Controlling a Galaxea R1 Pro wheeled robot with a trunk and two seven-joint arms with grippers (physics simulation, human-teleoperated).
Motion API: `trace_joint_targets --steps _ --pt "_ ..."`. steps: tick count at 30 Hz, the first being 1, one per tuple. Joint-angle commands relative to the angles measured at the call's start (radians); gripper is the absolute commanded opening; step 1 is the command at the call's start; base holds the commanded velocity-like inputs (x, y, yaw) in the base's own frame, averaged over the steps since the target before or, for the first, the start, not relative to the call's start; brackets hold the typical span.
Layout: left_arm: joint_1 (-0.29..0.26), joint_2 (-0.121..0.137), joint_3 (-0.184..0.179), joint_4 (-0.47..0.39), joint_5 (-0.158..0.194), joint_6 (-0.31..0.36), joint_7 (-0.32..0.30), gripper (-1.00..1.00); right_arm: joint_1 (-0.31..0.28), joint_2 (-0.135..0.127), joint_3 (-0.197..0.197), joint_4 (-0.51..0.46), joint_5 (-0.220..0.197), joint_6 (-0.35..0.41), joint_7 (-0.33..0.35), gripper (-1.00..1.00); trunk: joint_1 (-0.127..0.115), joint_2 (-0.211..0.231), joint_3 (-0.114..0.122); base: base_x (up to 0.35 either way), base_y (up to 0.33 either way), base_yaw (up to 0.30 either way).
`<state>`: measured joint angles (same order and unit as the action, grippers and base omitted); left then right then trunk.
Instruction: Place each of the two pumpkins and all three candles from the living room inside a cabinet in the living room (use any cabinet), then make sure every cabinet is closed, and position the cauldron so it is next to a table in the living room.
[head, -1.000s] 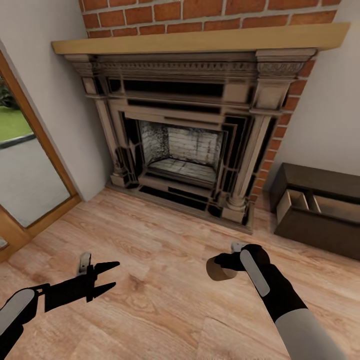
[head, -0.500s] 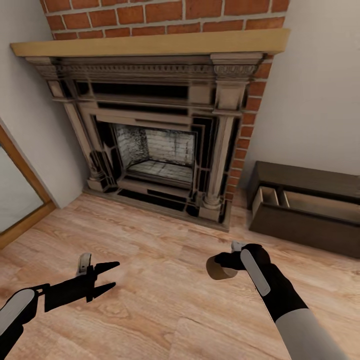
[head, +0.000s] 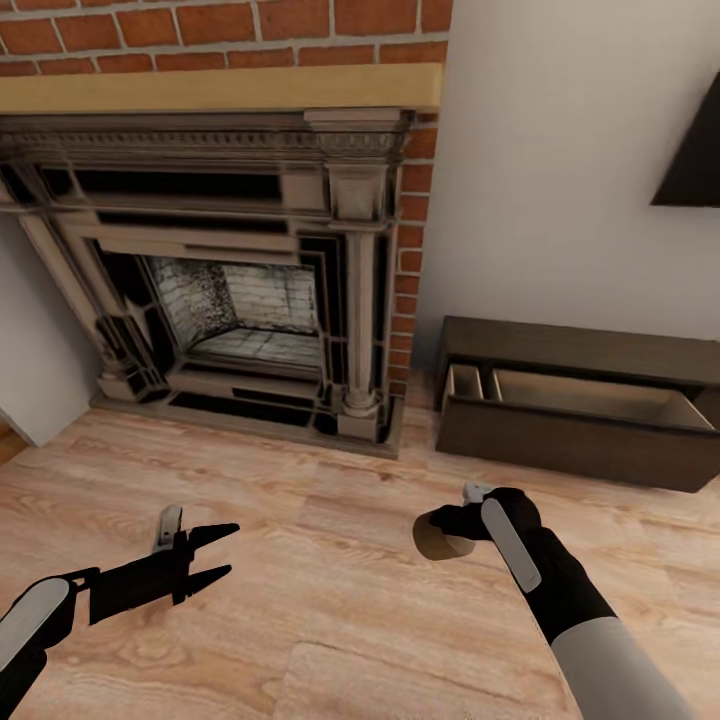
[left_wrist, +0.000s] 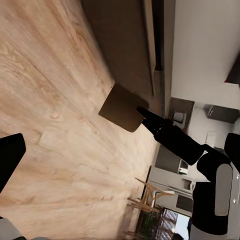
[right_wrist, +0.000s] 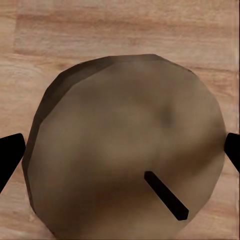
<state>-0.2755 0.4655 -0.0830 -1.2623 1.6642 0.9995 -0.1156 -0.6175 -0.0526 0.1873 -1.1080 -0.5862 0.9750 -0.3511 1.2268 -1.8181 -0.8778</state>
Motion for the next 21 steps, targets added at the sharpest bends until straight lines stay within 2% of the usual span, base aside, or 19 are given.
trace_joint_targets --steps 1,13,21 --pt "-0.001 0.001 -0.001 0.001 -0.009 0.001 -0.010 1.00 -0.001 -0.001 0.003 0.000 -0.012 0.001 -0.009 -1.00 0.000 0.000 -0.001 0.057 -0.321 -0.288" --pt "-0.001 0.001 -0.002 0.001 -0.009 0.001 -0.010 1.00 -0.001 -0.001 0.003 0.002 -0.011 0.001 -0.009 -1.00 0.000 0.000 -0.001 0.079 -0.321 -0.276" --pt "-0.001 0.001 -0.002 0.001 -0.009 0.001 -0.010 1.00 -0.001 0.000 0.004 0.000 -0.011 0.001 -0.009 -1.00 0.000 0.000 -0.001 0.083 -0.321 -0.036"
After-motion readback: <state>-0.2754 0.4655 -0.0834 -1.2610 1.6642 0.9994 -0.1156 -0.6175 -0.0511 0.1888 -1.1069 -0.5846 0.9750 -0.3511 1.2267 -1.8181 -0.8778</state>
